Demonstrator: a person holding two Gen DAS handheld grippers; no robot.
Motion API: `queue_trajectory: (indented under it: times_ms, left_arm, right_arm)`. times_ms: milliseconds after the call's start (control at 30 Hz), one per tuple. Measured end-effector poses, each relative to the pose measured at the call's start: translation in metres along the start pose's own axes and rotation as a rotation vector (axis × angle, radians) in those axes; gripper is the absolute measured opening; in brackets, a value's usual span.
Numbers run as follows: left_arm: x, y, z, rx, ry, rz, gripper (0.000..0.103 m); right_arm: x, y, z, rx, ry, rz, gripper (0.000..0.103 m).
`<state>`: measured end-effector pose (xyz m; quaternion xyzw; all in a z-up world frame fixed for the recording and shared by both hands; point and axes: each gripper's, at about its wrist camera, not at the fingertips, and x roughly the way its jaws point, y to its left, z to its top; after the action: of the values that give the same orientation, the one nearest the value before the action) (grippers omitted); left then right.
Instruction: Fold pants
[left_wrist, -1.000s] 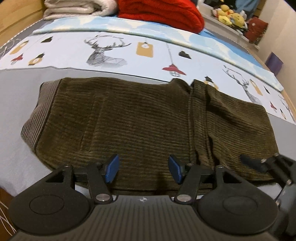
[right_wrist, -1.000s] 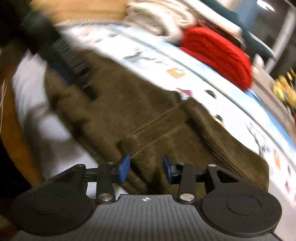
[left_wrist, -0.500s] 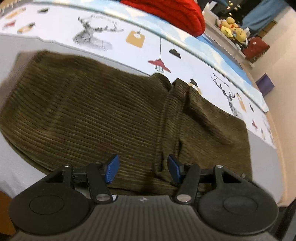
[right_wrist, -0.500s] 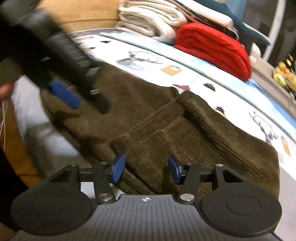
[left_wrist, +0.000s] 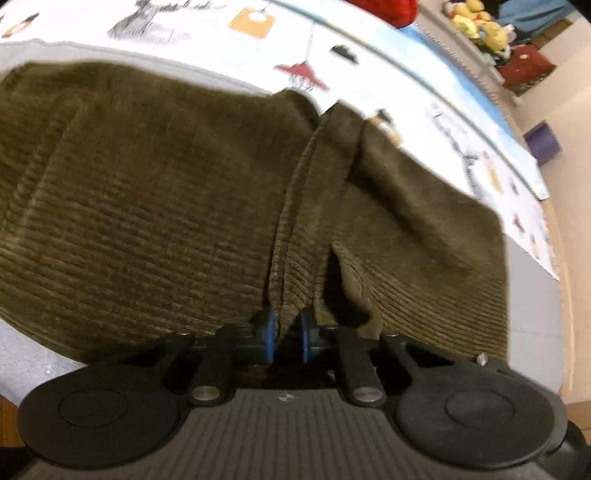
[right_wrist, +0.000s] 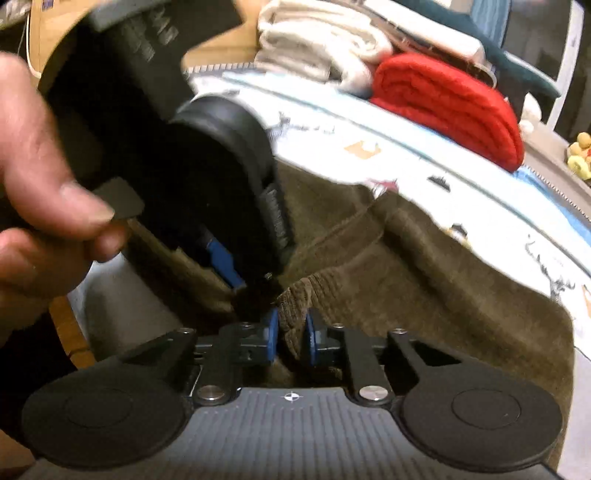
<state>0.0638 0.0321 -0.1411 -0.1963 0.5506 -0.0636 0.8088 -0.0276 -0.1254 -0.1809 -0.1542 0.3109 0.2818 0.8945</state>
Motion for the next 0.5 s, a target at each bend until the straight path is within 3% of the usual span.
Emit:
queue_trajectory:
  times_ms: [133,200,233,300,367,433,500]
  left_arm:
    - [-0.041,0.001,-0.006,0.039,-0.08,-0.107,0.013]
    - [-0.046,0.01,-0.012,0.037,-0.067,-0.105,0.014]
    - [-0.04,0.014,-0.013,0.037,-0.033,-0.074,0.016]
    - [-0.025,0.021,-0.016,0.05,0.039,0.035,0.016]
    - [-0.025,0.021,-0.015,0.061,0.006,0.095,0.017]
    - [-0.037,0.015,-0.012,0.078,-0.071,0.066,0.027]
    - [-0.044,0.005,-0.01,0.1,-0.119,-0.03,0.027]
  right_arm:
    - [-0.038,-0.007,0.015,0.061,-0.144,0.02,0.015]
    - [-0.048,-0.01,0.013,0.075,-0.178,0.061,0.015]
    - [-0.045,-0.011,0.009,0.082,-0.157,0.085,0.016]
    - [-0.023,-0.007,-0.005,0.068,0.006,0.153,0.018]
    - [-0.008,0.002,-0.019,0.012,0.12,0.133,0.019]
    - [-0.02,0.002,-0.019,0.007,0.078,0.121,0.019]
    - [-0.038,-0.015,-0.013,0.095,0.018,0.132,0.02]
